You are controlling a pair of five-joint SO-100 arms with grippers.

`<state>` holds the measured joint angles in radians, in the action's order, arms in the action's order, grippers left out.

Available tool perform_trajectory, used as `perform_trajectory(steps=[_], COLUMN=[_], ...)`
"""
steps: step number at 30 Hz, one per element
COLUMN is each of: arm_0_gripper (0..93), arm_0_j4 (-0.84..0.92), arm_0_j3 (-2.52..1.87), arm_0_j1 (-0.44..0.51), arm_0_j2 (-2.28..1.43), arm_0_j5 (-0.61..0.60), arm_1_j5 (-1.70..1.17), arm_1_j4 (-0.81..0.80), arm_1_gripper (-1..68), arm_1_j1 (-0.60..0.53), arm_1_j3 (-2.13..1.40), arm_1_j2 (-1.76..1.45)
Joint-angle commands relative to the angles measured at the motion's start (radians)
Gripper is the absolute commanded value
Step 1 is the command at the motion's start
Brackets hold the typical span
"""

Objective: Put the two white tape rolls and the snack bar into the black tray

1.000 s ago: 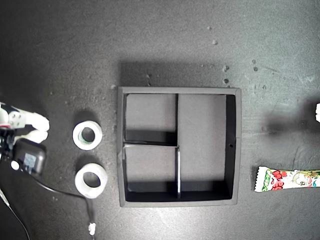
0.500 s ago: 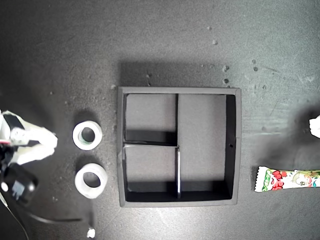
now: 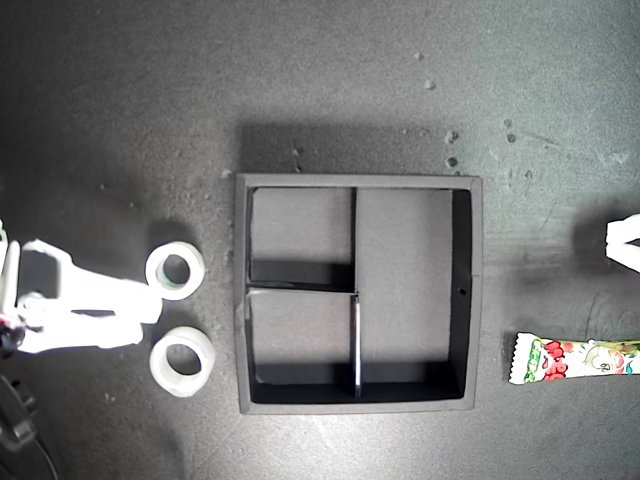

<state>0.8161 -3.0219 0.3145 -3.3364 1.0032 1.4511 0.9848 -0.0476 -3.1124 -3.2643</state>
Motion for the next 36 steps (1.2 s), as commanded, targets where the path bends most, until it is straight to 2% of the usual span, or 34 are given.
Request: perform_trajectory(steps=[1, 6, 17, 36], arm_0_gripper=[13.1, 15.6, 15.7, 15.2], arm_0_j4=[0.066, 0.121, 0.038, -0.051], arm_0_j3=[0.044, 0.124, 0.569, 0.635], arm_0_j1=[-0.02, -0.018, -0.006, -0.009], arm_0_j2=[-0.044, 0.126, 0.985, 1.206], arm_0_j5=[-0.003, 0.061, 0.009, 0.0], arm_1_j5=[-0.032, -0.061, -0.064, -0.046], arm_1_j4=[-0.055, -0.072, -0.067, -0.048], arm_1_gripper=[-0.3, -0.3, -0.2, -0.2], arm_1_j1=[0.012, 0.014, 0.002, -0.006], arm_1_j3=[-0.012, -0.012, -0.012, -0.012], arm_1_j2=[-0.006, -0.006, -0.006, -0.006])
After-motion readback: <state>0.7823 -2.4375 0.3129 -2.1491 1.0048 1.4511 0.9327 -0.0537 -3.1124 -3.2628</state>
